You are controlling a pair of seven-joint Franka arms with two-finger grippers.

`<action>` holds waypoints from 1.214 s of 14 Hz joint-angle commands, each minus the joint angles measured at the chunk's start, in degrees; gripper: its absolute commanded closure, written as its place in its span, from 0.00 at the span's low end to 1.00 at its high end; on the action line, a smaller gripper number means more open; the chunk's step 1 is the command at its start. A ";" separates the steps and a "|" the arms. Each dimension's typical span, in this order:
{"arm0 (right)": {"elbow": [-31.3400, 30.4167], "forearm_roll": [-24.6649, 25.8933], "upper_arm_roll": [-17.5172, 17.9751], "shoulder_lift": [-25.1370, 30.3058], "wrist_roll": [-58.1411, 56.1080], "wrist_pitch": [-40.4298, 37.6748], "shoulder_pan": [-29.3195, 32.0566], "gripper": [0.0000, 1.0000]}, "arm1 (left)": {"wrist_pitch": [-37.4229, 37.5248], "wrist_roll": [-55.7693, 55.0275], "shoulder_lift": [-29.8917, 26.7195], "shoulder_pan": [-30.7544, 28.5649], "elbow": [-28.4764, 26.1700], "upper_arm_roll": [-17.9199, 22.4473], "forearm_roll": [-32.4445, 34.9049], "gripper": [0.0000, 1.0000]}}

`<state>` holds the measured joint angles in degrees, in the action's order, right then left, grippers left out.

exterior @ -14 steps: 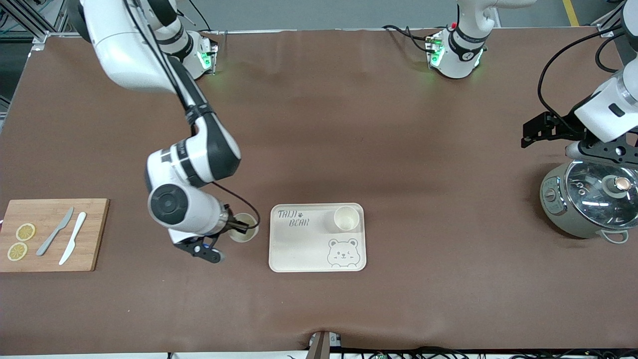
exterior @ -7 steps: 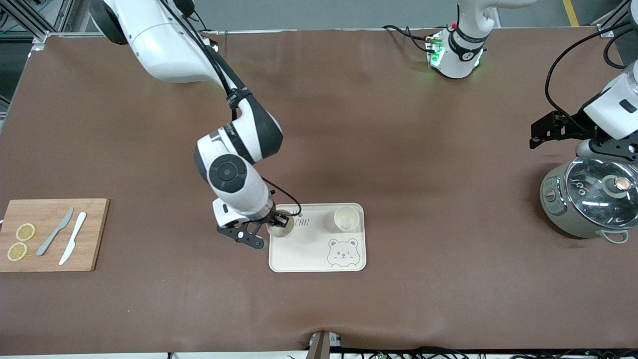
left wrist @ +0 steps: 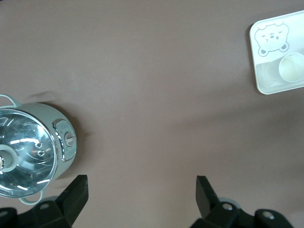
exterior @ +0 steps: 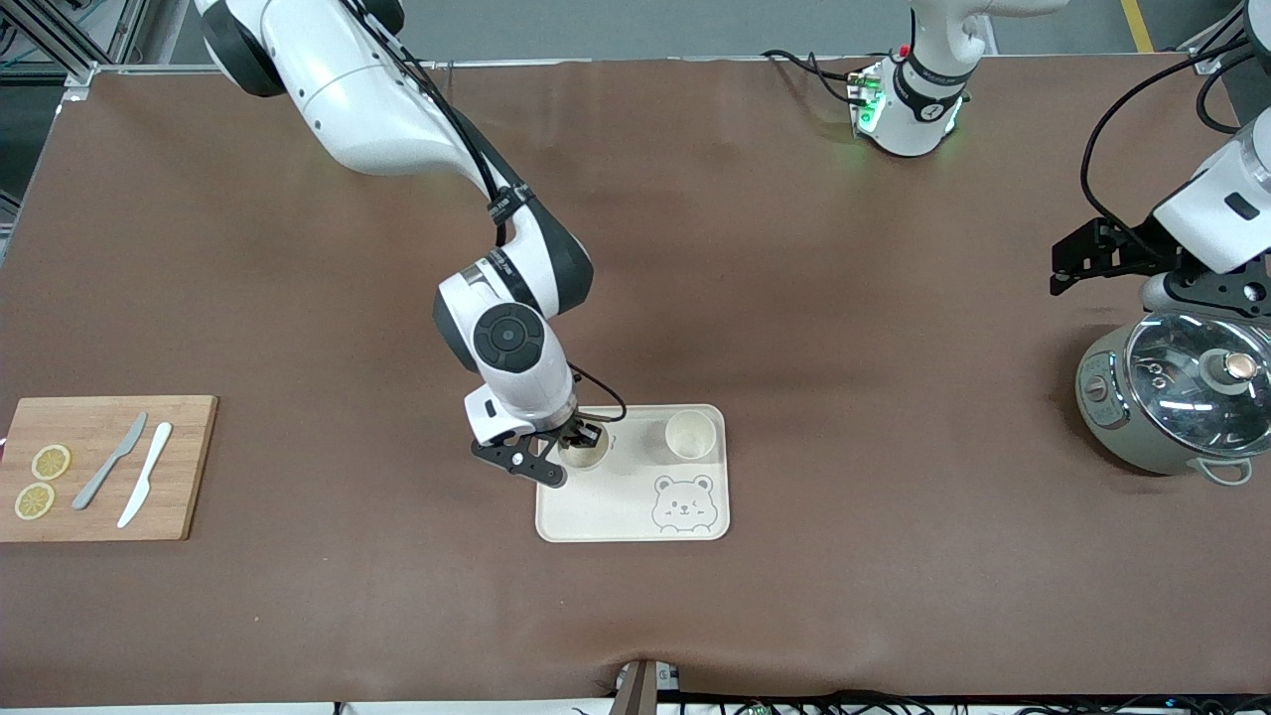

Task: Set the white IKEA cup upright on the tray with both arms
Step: 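Lower the cup onto the tray beside the first cup with the right gripper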

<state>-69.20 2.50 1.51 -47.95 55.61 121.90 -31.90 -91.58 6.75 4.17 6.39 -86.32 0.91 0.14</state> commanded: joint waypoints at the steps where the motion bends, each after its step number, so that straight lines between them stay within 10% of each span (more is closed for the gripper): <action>1: -1.46 1.28 -0.54 -1.09 2.66 4.29 -0.97 1.00 | 0.62 -0.07 0.40 0.03 0.98 -0.39 2.32 0.00; 17: -1.91 2.33 -0.54 -3.29 3.45 8.88 -2.02 1.00 | 0.53 -0.25 0.58 0.03 0.89 -0.39 2.23 0.00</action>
<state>-71.22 2.89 1.48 -51.09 57.57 130.12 -33.32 -91.58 6.74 4.55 6.41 -86.32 0.87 0.96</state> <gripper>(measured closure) 0.965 0.000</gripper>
